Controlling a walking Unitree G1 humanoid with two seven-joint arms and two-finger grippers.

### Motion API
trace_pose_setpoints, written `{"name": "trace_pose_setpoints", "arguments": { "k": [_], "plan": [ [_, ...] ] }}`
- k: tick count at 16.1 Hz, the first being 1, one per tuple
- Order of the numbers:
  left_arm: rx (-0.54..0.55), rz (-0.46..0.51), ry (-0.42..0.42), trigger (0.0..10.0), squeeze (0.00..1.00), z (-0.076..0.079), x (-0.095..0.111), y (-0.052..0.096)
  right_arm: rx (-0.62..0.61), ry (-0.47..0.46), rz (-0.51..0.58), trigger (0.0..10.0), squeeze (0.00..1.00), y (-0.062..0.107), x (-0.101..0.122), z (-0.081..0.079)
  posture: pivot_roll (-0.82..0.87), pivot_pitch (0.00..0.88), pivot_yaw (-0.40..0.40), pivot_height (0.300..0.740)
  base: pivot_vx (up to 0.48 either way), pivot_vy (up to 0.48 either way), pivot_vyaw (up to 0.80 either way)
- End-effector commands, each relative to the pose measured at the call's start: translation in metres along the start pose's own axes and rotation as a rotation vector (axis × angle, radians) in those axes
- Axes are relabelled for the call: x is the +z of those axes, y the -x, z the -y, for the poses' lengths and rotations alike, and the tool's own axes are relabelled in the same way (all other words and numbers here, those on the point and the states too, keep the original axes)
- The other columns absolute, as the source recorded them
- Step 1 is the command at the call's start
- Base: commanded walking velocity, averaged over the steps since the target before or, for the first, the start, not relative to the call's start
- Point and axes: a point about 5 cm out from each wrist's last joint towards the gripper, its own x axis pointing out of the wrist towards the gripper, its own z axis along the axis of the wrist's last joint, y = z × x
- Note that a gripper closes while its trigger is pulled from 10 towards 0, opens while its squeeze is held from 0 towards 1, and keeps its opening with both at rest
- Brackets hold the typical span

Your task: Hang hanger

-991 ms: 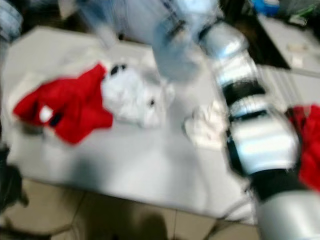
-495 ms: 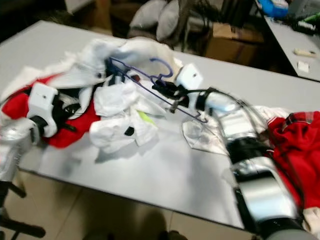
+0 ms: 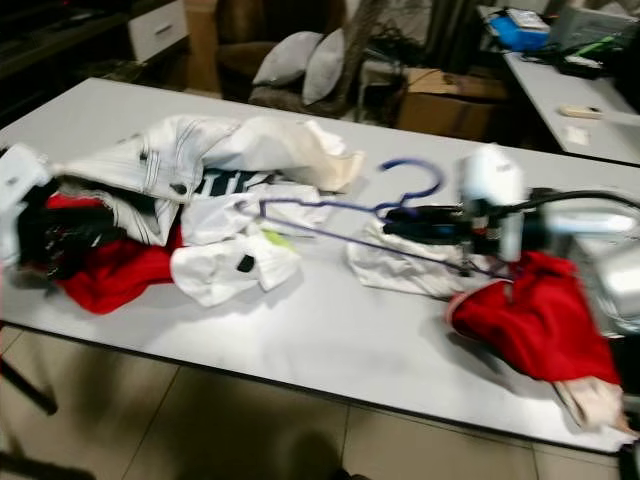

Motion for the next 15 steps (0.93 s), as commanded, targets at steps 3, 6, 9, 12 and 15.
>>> {"name": "trace_pose_setpoints", "arguments": {
  "k": [3,6,9,12,15],
  "plan": [
    [0.106,0.335,0.148,10.0,0.00,-0.002,0.038,0.009,-0.303,-0.146,0.110,10.0,0.00,0.006,0.002,-0.001,0.06,0.000,-0.035,0.740,0.000,0.000,0.00],
    [0.077,0.460,0.212,10.0,0.00,0.019,0.049,0.000,-0.428,-0.253,0.159,10.0,0.00,-0.007,-0.003,-0.018,0.05,0.000,-0.037,0.740,0.000,0.000,0.00],
    [0.274,0.614,0.167,10.0,0.00,0.052,0.067,-0.042,-0.670,-0.413,0.188,10.0,0.00,-0.038,-0.015,-0.036,0.05,0.000,-0.050,0.740,0.000,0.000,0.00],
    [0.309,0.479,0.212,10.0,0.00,0.073,0.038,-0.075,-0.849,-0.466,0.189,10.0,0.00,-0.057,-0.024,-0.045,0.04,0.000,-0.043,0.740,0.000,0.000,0.00],
    [0.416,0.406,0.240,10.0,0.00,0.084,-0.003,-0.082,-0.879,-0.347,0.087,10.0,0.00,-0.066,-0.035,-0.070,0.04,0.000,-0.042,0.740,0.000,0.000,0.00]
  ]
}}
